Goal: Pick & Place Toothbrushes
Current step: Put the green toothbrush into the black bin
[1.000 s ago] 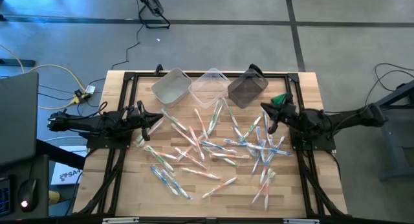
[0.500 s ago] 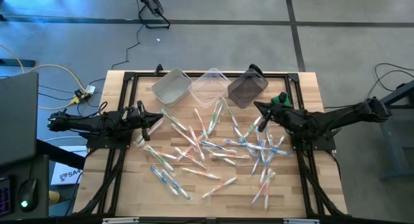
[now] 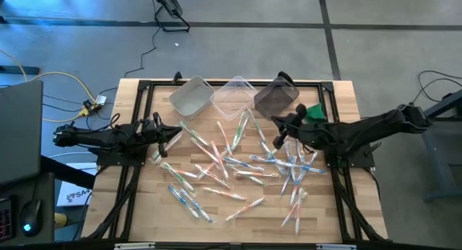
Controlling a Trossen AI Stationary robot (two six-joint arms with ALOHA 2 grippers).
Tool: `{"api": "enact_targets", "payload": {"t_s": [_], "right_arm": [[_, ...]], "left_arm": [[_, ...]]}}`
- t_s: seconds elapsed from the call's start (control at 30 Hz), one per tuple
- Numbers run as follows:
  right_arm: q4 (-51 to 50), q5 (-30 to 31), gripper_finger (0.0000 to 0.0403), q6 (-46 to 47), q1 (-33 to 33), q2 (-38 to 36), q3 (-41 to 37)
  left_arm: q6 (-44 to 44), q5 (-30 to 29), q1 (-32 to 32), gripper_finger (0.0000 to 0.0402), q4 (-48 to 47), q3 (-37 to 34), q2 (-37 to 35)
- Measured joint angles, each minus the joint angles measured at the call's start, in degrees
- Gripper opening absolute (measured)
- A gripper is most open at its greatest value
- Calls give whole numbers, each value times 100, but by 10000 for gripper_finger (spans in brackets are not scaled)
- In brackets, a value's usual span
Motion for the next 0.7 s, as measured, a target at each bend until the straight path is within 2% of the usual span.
{"api": "enact_targets", "payload": {"t_s": [0.3,0.53,0.7], "right_arm": [[-829,-1243,3,2488,-394,491,-4],[-687,-1656,3,2660,-747,835,-4],[-656,-1642,3,2596,-791,852,-4]], "left_arm": [[8,2,1,0,2,0,0],[6,4,0,0,2,0,1],[9,4,1,0,3,0,0]]}}
